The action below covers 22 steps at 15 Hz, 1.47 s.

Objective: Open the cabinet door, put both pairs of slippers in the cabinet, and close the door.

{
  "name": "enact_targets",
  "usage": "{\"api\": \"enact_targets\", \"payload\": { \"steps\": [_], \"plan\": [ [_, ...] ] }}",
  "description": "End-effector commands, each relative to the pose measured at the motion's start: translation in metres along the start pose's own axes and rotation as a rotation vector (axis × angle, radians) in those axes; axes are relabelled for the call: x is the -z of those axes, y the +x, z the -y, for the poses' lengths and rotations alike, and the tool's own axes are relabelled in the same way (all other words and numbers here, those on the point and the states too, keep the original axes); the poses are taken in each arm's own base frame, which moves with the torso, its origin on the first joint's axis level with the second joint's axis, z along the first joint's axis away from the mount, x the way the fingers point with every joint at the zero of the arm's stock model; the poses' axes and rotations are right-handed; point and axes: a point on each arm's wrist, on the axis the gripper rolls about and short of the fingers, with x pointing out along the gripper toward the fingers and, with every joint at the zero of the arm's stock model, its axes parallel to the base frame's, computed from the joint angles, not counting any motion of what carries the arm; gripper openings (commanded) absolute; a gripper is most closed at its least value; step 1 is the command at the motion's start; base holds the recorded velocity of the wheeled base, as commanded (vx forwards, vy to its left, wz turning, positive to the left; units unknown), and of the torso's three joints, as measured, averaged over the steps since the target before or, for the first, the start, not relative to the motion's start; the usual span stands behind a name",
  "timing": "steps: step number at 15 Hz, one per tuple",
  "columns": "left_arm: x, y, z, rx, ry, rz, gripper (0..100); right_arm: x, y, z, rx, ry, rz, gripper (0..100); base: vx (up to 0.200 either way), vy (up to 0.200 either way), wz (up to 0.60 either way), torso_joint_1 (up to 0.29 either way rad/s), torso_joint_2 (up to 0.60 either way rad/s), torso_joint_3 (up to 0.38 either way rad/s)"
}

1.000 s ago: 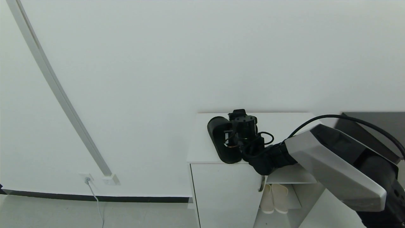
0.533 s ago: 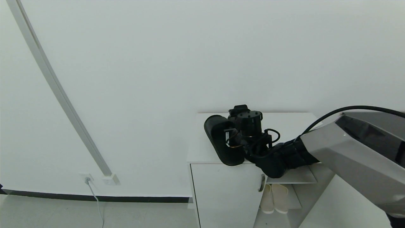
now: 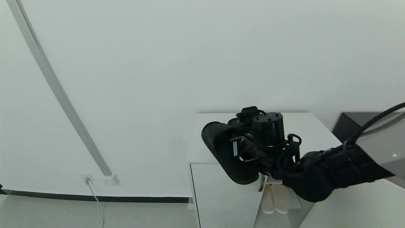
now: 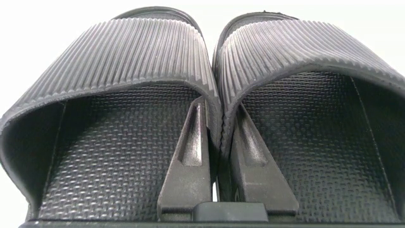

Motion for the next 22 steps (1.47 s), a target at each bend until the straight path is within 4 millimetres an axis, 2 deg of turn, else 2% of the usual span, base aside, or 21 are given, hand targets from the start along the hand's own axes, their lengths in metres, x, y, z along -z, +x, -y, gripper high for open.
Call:
{"api": "enact_targets", "payload": {
  "steps": [1, 3, 6, 20, 22],
  "plan": [
    [0.0, 0.0, 0.0, 0.0, 0.001, 0.001, 0, -0.009, -0.039, 0.004, -0.047, 0.007, 0.012, 0, 0.0, 0.0, 0.0, 0.0, 0.0, 0.0],
    [0.0, 0.0, 0.0, 0.0, 0.001, -0.001, 0, 0.003, -0.069, 0.007, -0.087, 0.018, -0.009, 0, 0.0, 0.0, 0.0, 0.0, 0.0, 0.0],
    [0.0, 0.0, 0.0, 0.0, 0.001, 0.001, 0, 0.02, -0.086, 0.008, -0.111, 0.02, -0.057, 0, 0.0, 0.0, 0.0, 0.0, 0.0, 0.0],
    [0.0, 0.0, 0.0, 0.0, 0.001, -0.001, 0, 0.027, -0.09, 0.003, -0.141, 0.011, -0.078, 0, 0.0, 0.0, 0.0, 0.0, 0.0, 0.0],
    [0.0, 0.0, 0.0, 0.0, -0.001, 0.001, 0, 0.028, -0.09, 0.003, -0.141, 0.01, -0.08, 0, -0.2, 0.0, 0.0, 0.005, 0.0, 0.002]
  ]
}}
